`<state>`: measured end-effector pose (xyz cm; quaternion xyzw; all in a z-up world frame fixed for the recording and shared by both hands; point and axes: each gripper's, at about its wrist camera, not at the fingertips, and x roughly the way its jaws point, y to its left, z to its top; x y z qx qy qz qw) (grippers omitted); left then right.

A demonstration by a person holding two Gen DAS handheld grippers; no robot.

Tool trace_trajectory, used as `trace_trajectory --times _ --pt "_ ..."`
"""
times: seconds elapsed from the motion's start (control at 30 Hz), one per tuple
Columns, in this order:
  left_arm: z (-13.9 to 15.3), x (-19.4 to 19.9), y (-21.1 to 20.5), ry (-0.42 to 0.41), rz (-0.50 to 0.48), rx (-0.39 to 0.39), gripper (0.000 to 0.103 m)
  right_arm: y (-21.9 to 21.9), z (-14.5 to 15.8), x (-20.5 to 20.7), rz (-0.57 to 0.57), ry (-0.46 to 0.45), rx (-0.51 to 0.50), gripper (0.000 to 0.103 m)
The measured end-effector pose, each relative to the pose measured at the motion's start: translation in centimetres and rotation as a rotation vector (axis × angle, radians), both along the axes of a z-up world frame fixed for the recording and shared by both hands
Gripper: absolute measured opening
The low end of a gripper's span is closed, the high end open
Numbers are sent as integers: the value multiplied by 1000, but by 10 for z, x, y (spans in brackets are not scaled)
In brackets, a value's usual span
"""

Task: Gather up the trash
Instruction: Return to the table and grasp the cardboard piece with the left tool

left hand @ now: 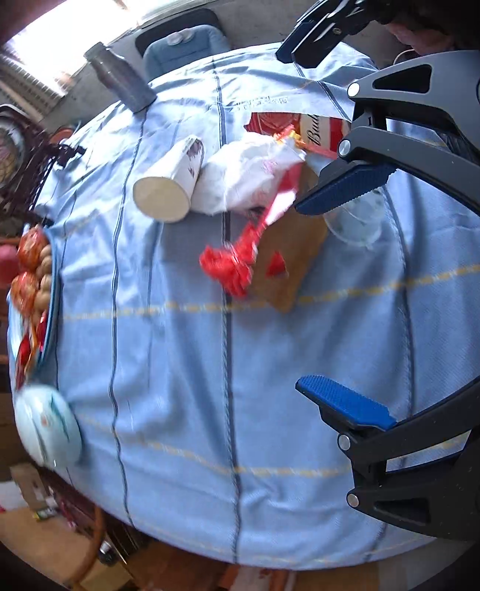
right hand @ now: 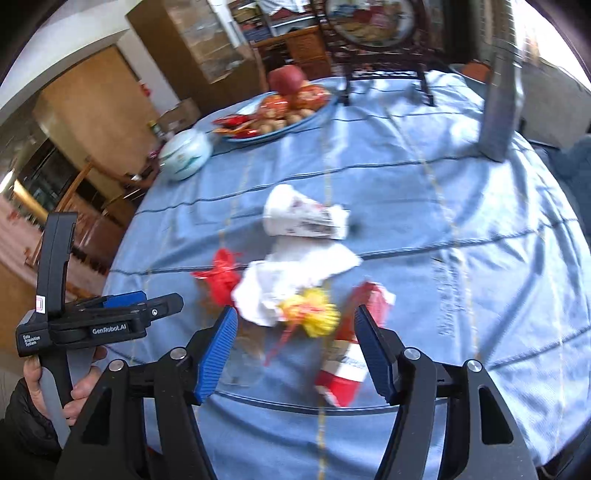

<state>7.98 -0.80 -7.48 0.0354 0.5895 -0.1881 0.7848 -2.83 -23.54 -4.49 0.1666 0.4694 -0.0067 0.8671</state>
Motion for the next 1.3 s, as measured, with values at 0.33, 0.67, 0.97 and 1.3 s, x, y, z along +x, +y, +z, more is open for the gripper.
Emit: trace_trajectory --times 0.33,0.67,0.97,1.3 --pt "-18 20 -38 42 -44 -15 86 -28 -1 -2 -57 13 -16 67" --pt "-37 12 27 74 126 103 86 -16 -7 25 44 20 21 67" --pt "-18 -3 48 11 154 94 86 0 -14 36 111 41 53 67" --pt "-48 -9 -21 -39 -123 146 84 -24 -9 8 -2 40 21 67"
